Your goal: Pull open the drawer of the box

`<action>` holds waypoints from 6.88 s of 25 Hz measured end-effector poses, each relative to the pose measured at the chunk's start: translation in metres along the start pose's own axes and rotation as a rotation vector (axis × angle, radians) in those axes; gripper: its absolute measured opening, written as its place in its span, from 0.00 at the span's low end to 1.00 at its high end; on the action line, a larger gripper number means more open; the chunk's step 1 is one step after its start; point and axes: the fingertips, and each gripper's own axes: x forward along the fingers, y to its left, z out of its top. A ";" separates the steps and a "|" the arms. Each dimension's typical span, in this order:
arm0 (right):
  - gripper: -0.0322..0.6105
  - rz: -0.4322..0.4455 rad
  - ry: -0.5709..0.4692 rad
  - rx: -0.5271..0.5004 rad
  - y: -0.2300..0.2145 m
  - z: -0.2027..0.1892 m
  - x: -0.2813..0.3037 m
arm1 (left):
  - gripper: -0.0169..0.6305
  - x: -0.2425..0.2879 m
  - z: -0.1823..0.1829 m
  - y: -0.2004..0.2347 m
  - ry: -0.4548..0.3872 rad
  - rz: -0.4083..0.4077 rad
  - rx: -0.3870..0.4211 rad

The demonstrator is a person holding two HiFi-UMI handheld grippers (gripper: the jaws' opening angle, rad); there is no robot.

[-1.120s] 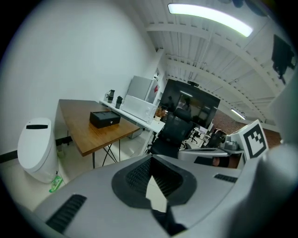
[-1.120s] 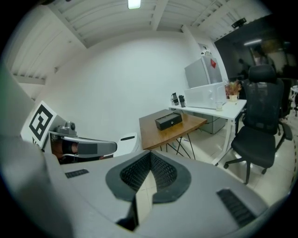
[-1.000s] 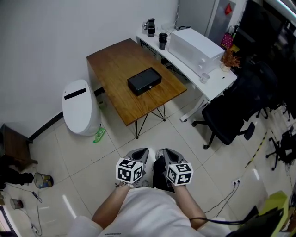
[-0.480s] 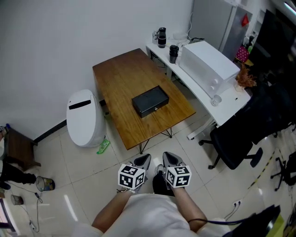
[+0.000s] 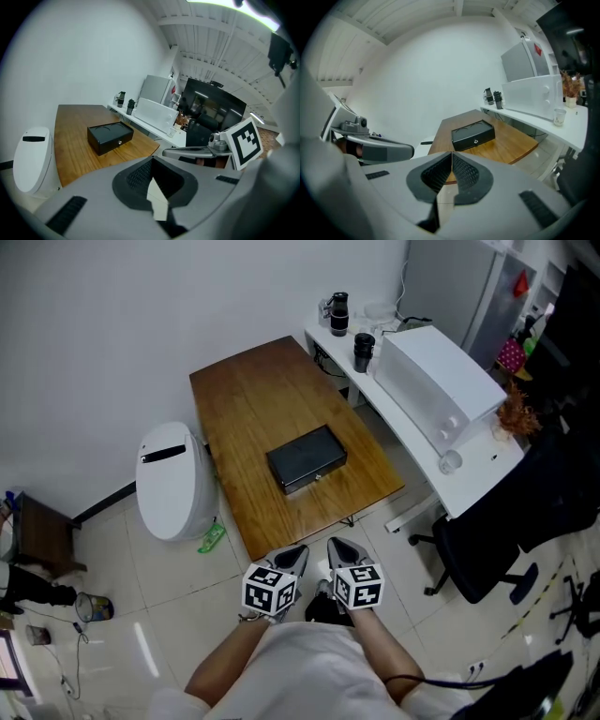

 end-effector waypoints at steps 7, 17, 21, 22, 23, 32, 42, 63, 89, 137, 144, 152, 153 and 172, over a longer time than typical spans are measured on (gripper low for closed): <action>0.03 0.033 0.041 -0.036 -0.031 0.017 0.039 | 0.03 0.041 0.016 0.019 0.000 0.040 -0.046; 0.05 0.058 0.098 -0.057 -0.065 0.020 0.089 | 0.03 0.076 0.020 0.043 0.021 0.094 -0.114; 0.08 0.055 0.130 -0.058 -0.075 0.013 0.108 | 0.03 0.086 0.015 0.054 0.036 0.113 -0.135; 0.09 0.054 0.134 -0.058 -0.076 0.013 0.113 | 0.03 0.088 0.013 0.056 0.042 0.115 -0.139; 0.10 0.051 0.137 -0.059 -0.078 0.013 0.118 | 0.03 0.090 0.012 0.059 0.048 0.114 -0.139; 0.15 0.017 0.195 -0.078 -0.088 0.007 0.171 | 0.03 0.116 0.015 0.087 0.098 0.090 -0.111; 0.18 -0.038 0.255 -0.067 -0.110 0.001 0.217 | 0.03 0.142 0.022 0.113 0.137 0.032 -0.111; 0.18 -0.048 0.330 -0.105 -0.121 -0.005 0.262 | 0.03 0.158 0.013 0.142 0.201 0.048 -0.143; 0.14 -0.045 0.341 -0.146 -0.123 -0.009 0.263 | 0.03 0.156 0.006 0.140 0.208 0.064 -0.163; 0.14 -0.034 0.366 -0.136 -0.128 -0.052 0.198 | 0.03 0.142 -0.029 0.087 0.205 0.072 -0.173; 0.14 -0.035 0.370 -0.134 -0.128 -0.059 0.189 | 0.03 0.139 -0.034 0.079 0.203 0.074 -0.175; 0.14 -0.035 0.376 -0.140 -0.130 -0.068 0.175 | 0.03 0.137 -0.040 0.067 0.200 0.071 -0.176; 0.14 -0.035 0.375 -0.140 -0.131 -0.069 0.174 | 0.03 0.137 -0.041 0.066 0.200 0.072 -0.177; 0.14 -0.019 0.366 -0.145 -0.130 -0.069 0.165 | 0.03 0.110 -0.050 0.064 0.180 0.130 -0.203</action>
